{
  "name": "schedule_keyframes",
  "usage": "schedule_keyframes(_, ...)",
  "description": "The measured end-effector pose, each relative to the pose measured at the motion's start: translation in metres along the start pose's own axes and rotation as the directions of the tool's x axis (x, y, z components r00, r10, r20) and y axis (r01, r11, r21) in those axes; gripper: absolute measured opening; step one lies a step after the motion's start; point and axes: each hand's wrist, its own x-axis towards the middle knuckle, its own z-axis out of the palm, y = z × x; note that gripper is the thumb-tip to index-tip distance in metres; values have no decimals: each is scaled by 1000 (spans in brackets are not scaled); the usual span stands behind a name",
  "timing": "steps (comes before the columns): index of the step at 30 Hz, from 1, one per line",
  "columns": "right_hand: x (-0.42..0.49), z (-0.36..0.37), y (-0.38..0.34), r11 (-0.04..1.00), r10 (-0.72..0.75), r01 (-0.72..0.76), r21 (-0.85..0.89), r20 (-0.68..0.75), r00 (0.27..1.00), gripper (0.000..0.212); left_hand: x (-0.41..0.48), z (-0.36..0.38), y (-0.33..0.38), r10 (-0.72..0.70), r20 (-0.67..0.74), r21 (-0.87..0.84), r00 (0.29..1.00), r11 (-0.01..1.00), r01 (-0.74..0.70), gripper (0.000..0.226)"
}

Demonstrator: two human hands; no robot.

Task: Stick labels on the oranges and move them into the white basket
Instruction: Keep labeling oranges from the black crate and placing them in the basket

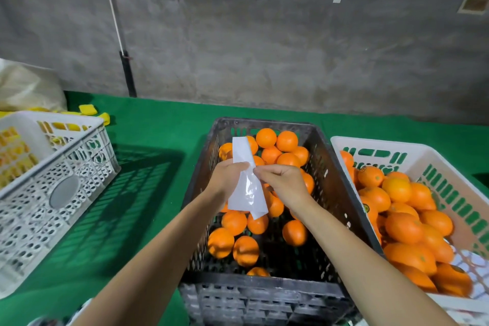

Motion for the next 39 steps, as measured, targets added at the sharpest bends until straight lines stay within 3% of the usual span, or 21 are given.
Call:
schedule_keyframes(7,-2,-2,-3,999,17,-15,-44,32,999,11,-3,2,0,-46,36,50,998,998,44,6)
schedule_keyframes(11,-3,-2,-2,1000,-1,1,-31,5,1000,8,-6,5,-1,45,65,152,997,987,-55,17)
schedule_keyframes(15,0,-2,-2,998,44,-42,36,-77,996,10,-10,10,-2,152,123,220,981,960,-176,21)
schedule_keyframes(21,2,-4,-4,965,186,-174,195,-45,981,15,-9,14,-3,88,94,205,992,973,-106,38)
schedule_keyframes(24,2,-4,-1,987,136,-122,107,-129,982,20,-8,10,-2,136,43,202,990,969,-141,31)
schedule_keyframes(28,-2,-1,3,999,13,-11,41,-60,998,13,-8,11,-5,138,82,257,987,954,-154,30)
schedule_keyframes(32,3,0,5,997,65,-65,46,-14,998,15,-5,10,-4,69,62,61,996,995,-73,16)
schedule_keyframes(34,3,-1,5,993,104,-105,47,6,995,18,-2,10,-4,41,40,46,998,998,-43,16)
schedule_keyframes(36,4,-1,5,995,94,-93,29,-27,995,20,-2,9,-6,50,31,70,998,996,-52,16)
schedule_keyframes(39,5,-2,8,997,76,-74,16,-220,973,23,-4,7,-5,110,-68,150,992,984,-99,20)
